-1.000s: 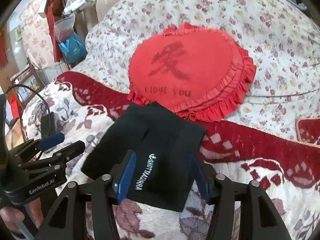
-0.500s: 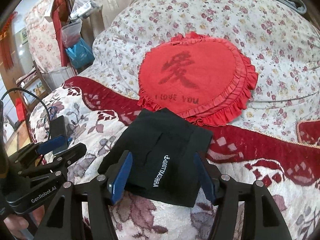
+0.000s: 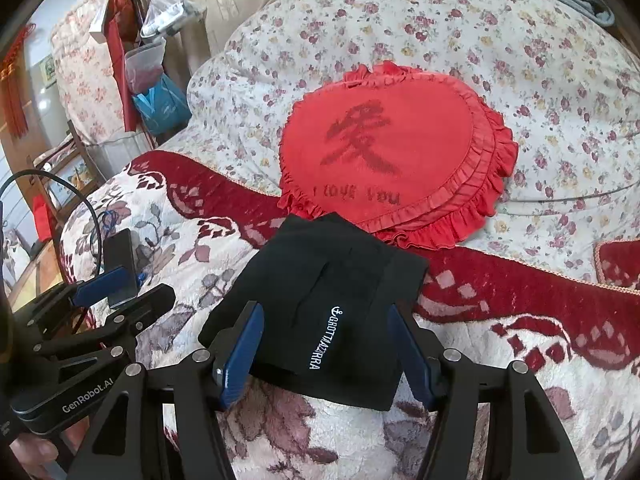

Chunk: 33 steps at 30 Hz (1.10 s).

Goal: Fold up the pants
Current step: 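Release the folded pants on the blanket and open both grippers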

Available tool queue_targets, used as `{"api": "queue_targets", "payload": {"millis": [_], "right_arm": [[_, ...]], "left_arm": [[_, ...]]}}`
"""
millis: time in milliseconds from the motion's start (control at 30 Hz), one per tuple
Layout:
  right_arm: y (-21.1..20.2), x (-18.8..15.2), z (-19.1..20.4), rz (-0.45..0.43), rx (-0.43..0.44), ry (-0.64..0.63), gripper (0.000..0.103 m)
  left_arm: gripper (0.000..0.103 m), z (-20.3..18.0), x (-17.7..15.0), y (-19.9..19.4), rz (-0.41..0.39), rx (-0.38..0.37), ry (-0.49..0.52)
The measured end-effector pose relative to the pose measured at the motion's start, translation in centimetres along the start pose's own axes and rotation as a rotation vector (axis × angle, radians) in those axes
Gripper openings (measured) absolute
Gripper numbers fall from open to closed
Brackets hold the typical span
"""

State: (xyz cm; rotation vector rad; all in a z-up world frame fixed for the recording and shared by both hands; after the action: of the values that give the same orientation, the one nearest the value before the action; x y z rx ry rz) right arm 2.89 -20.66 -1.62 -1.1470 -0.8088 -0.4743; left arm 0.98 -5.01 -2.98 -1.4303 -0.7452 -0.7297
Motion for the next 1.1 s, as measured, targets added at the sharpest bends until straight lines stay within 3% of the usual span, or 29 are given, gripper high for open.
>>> {"api": "queue_targets", "payload": {"millis": [1100], "right_arm": [[2.1, -0.8, 0.1, 0.05, 0.015, -0.012, 0.063]], "left_arm": [[0.063, 0.0, -0.6, 0.9, 0.03, -0.006, -0.009]]}}
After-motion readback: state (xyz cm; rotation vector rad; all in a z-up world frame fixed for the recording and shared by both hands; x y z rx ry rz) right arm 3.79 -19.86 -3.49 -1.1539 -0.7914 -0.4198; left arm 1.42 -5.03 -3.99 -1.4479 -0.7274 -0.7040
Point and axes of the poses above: each gripper's, at about its wrist camera, not at the fingertips, and y roughly the way its jaws point, z to its left, x to its top, the point moved 7 cm from there along y, roughly the way its jaws point, and after that the axes turned 7 degrees about -z, right-handed, at the moved point
